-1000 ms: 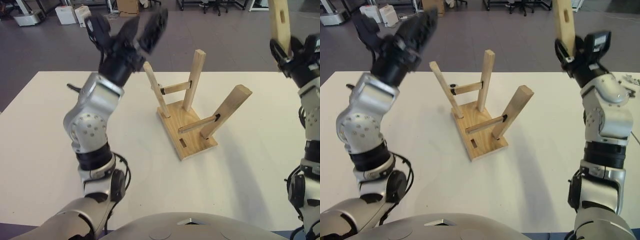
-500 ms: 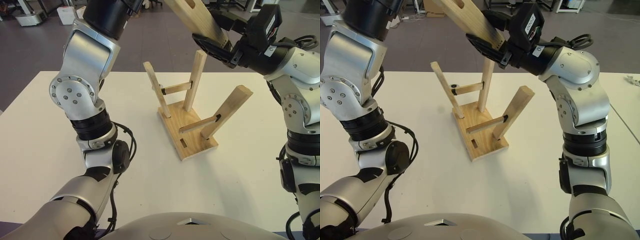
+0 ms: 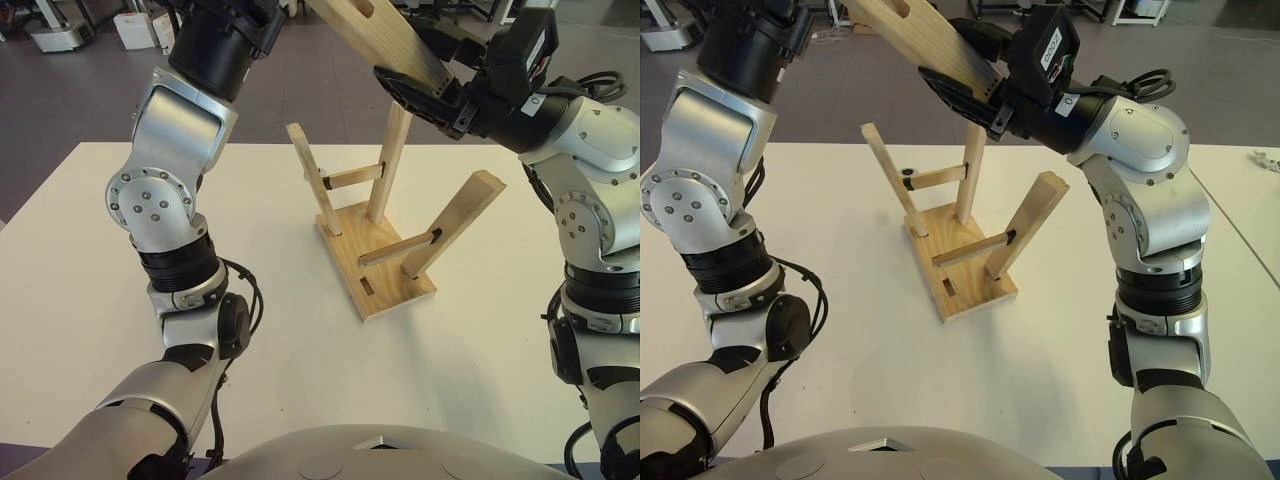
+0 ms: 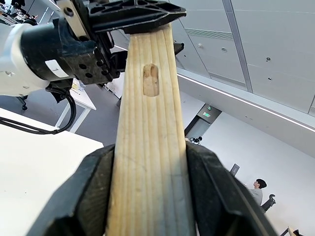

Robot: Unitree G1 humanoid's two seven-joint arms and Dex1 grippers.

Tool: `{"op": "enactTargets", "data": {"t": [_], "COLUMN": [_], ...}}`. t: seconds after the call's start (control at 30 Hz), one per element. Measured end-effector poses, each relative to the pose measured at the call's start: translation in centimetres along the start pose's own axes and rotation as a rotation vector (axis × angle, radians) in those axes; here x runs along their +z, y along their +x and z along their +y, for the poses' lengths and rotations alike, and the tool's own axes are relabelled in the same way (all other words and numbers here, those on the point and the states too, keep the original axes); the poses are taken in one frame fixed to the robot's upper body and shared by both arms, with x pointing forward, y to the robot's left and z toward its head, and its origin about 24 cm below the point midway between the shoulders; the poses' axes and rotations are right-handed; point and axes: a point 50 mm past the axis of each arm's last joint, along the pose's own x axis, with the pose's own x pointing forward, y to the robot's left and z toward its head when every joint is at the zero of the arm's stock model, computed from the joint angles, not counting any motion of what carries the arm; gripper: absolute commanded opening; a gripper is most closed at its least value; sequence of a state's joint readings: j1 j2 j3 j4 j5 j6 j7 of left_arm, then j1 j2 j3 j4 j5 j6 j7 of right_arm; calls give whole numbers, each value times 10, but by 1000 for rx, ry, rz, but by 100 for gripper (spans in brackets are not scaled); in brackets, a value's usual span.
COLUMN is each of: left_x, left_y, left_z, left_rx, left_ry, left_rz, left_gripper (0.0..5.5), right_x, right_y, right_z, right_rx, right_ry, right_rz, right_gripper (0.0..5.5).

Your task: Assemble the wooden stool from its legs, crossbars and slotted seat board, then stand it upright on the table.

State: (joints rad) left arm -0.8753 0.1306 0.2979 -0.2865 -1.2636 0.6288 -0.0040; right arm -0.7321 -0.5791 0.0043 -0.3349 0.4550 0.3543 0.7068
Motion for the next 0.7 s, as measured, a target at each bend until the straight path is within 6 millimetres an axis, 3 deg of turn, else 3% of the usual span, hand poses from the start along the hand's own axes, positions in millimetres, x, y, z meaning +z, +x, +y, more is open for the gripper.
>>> {"op": "enactTargets", "data": {"t": [0.17, 0.3, 0.37, 0.43, 0.5, 0.57, 0.6, 0.63, 0.7], "left_x": [-1, 0, 15, 43, 59, 56, 52, 49, 39], "left_y": [1, -3, -8, -23, -45, -69, -78, -86, -103], "left_z": [-3, 2, 6, 9, 12, 12, 11, 8, 5], "left_rx": [3, 50, 70, 95, 137, 164, 175, 177, 214], "left_ry": [15, 0, -24, 9, 55, 53, 60, 71, 136], "left_rz": [14, 8, -56, -121, -121, -53, -18, 20, 119], "left_gripper": [106, 102, 102, 102, 102, 102, 102, 102, 102], "right_x": [-1, 7, 12, 25, 26, -4, -29, -54, -107], "right_y": [0, 2, 0, -17, -40, -69, -85, -99, -117], "right_z": [0, 6, 5, -25, -56, -79, -79, -70, -31], "right_rx": [-11, 24, 10, -182, -364, -534, -581, -584, -504], "right_ry": [-14, -18, 32, 129, 173, 195, 239, 302, 391], "right_rz": [12, -23, -57, -123, -106, 94, 214, 311, 552], "right_gripper": [209, 307, 311, 311, 311, 311, 311, 311, 311]}}
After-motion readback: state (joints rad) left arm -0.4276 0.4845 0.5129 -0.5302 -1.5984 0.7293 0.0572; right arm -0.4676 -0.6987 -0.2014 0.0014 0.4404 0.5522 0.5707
